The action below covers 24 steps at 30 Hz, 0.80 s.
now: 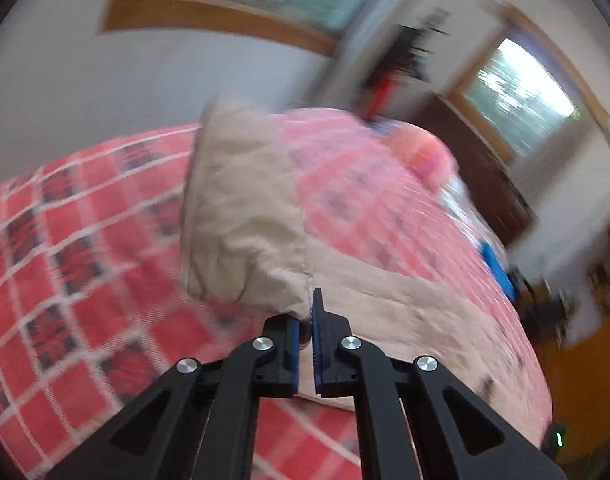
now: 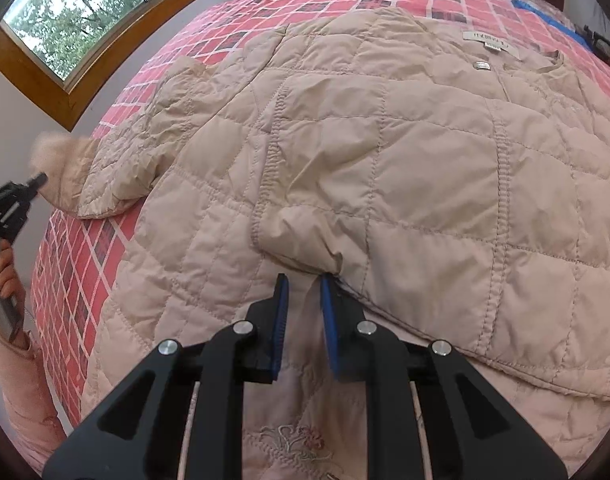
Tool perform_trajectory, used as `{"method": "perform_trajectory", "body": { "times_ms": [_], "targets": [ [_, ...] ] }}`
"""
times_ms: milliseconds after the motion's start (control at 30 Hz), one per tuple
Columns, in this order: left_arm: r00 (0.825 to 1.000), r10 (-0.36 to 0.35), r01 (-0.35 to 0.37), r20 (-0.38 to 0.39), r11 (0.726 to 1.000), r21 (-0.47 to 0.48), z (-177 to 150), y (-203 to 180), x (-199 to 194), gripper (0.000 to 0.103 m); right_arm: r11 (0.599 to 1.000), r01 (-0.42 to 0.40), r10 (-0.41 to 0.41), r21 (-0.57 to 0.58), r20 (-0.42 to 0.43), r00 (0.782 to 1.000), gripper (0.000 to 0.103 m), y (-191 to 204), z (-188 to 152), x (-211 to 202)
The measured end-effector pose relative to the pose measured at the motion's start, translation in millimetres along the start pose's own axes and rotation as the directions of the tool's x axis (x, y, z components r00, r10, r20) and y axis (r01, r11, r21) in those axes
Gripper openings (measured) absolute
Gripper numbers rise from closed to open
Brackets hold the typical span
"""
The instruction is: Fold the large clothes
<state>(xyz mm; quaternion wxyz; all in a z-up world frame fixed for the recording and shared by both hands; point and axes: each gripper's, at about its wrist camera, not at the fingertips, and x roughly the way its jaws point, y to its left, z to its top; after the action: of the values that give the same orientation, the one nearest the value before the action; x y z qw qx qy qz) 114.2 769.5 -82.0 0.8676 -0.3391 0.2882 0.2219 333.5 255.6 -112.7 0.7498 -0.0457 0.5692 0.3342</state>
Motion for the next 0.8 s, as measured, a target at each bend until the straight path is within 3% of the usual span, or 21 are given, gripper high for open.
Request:
{"method": "perform_trajectory", "body": {
  "times_ms": [100,200,367,500,800],
  "targets": [
    [0.997,-0.065,0.069,-0.032,0.991,0.111,-14.4,-47.8,-1.4,0.004,1.0,-0.014,0.014,0.01,0.002,1.0,0.016,-2.2,-0.3,-0.8],
    [0.989,-0.128,0.143,-0.078,0.966,0.218,-34.7,-97.2,1.1,0.004,1.0,-0.022,0.022,0.008,0.004,1.0,0.016,-3.7,-1.9,-4.4],
    [0.982,-0.134,0.169,-0.134,0.939,0.3,-58.9,-141.7,21.2,0.004,1.0,-0.01,0.01,-0.002,0.006,1.0,0.016,-1.5,-7.1,-12.2],
    [0.969,-0.141,0.2,-0.205,0.932,0.301,-78.9,-151.9,41.7,0.004,1.0,-0.006,0.006,-0.008,0.005,1.0,0.02,0.4,-8.9,-16.0],
    [0.941,-0.086,0.197,-0.327,0.925,0.325,-118.9,-158.9,88.5,0.008,1.0,-0.003,0.003,0.003,0.0,1.0,0.019,-0.6,-8.0,-15.7]
  ]
}}
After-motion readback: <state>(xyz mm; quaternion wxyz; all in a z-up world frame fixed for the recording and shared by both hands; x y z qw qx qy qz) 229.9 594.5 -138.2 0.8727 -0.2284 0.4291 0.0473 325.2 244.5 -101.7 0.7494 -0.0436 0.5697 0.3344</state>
